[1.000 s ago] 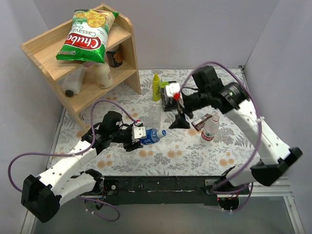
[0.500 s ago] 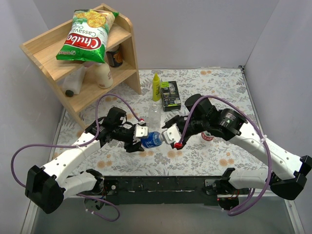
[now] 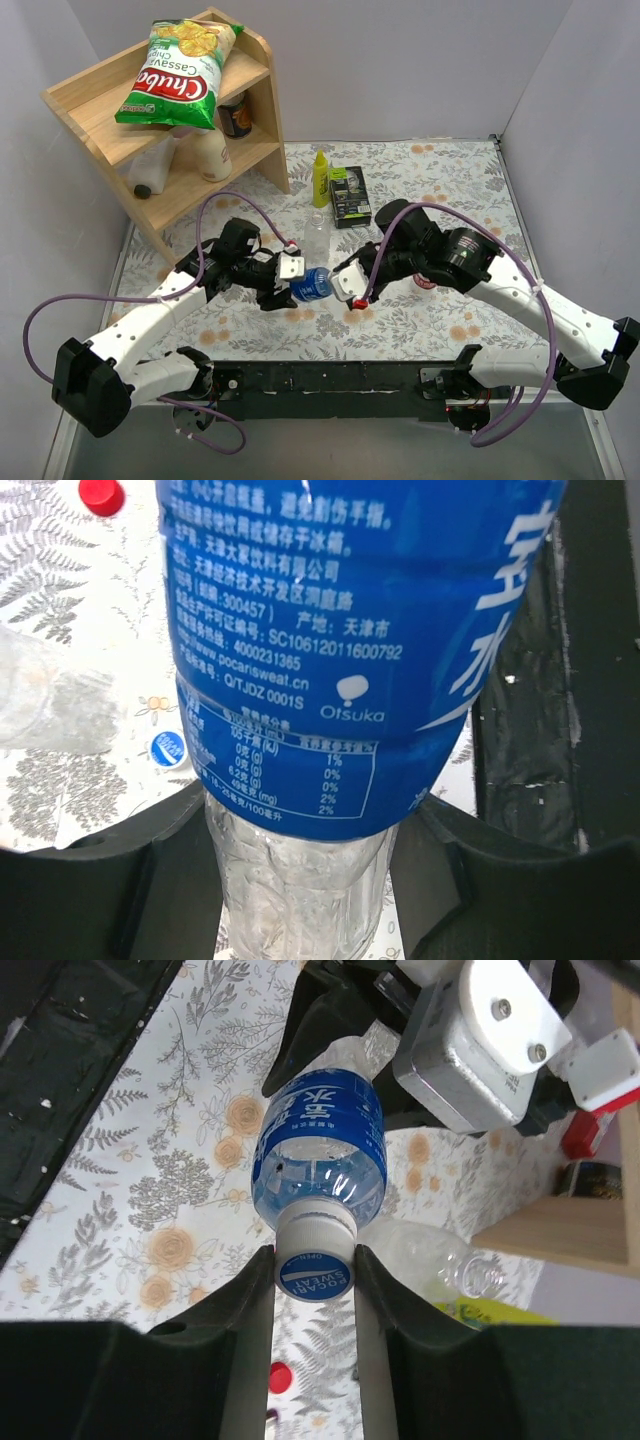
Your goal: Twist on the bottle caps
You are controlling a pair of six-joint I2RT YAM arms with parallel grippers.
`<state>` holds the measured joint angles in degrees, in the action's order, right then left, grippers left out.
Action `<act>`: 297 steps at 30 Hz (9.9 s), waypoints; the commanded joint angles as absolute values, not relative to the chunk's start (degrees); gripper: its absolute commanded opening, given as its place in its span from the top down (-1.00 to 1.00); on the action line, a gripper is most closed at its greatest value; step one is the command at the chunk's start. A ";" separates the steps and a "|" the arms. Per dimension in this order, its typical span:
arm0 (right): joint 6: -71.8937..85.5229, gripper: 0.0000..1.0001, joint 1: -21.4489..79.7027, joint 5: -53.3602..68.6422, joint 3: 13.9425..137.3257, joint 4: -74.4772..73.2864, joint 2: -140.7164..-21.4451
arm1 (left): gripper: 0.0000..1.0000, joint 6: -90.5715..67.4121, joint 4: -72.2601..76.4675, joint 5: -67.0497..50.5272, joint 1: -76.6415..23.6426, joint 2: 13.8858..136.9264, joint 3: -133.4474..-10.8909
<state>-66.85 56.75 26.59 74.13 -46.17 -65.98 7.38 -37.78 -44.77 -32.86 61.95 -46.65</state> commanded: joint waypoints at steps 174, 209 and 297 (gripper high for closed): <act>-6.15 -0.24 45.79 36.82 75.32 -14.50 -71.98 | 1.00 -24.79 -11.25 -36.83 -33.84 47.64 -35.68; -25.66 0.95 49.30 21.71 120.58 -31.47 -114.69 | -0.96 -16.26 -52.47 -5.96 -11.78 31.64 -38.85; -24.18 0.94 42.01 45.87 93.25 -27.78 -85.17 | -0.96 -18.45 -35.61 -51.33 -10.71 49.74 -54.40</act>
<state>-28.23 42.00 35.53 88.18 -29.12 -90.15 -13.67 -43.46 -43.79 -6.70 48.66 -51.16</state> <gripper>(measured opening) 0.400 0.981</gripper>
